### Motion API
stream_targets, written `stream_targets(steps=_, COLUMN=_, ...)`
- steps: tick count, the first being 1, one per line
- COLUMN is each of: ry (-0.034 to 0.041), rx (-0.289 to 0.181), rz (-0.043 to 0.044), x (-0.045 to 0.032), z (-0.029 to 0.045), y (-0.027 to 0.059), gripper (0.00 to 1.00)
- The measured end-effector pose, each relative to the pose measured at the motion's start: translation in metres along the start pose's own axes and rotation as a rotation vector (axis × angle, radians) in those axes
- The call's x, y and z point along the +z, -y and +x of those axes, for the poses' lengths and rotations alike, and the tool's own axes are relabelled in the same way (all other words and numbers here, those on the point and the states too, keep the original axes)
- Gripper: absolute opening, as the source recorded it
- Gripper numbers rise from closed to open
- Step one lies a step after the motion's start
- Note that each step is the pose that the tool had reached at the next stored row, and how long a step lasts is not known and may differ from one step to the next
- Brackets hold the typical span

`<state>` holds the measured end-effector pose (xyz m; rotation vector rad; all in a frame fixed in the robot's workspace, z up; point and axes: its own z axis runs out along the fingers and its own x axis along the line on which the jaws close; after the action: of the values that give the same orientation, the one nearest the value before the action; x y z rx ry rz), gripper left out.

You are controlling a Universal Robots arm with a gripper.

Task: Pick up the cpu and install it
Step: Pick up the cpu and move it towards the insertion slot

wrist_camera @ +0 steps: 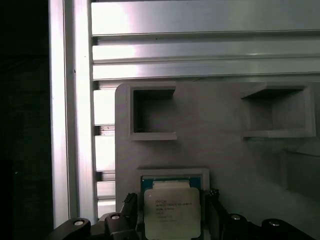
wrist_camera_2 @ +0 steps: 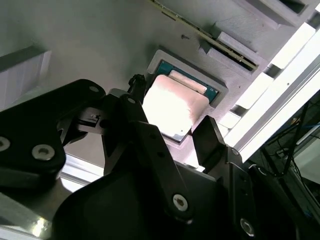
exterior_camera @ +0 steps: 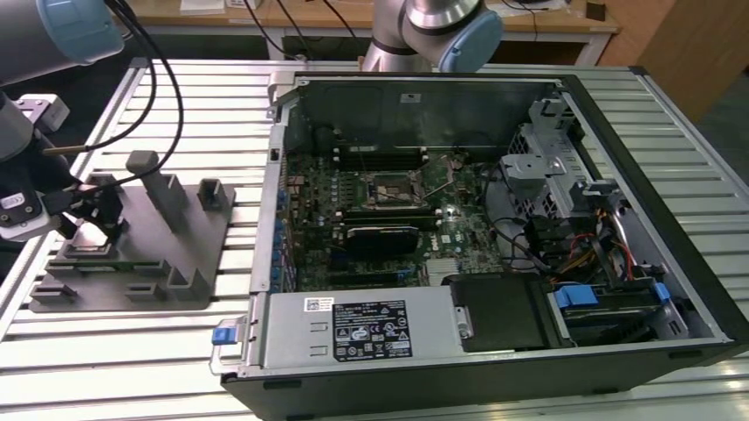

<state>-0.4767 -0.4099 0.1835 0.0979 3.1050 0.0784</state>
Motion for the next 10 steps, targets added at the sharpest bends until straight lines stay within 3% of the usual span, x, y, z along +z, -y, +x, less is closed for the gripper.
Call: stream_targets(steps=10, ry=0.0, rx=0.004, rz=0.0005, x=0.0016, z=-0.0002, y=0.0005, gripper=0.65)
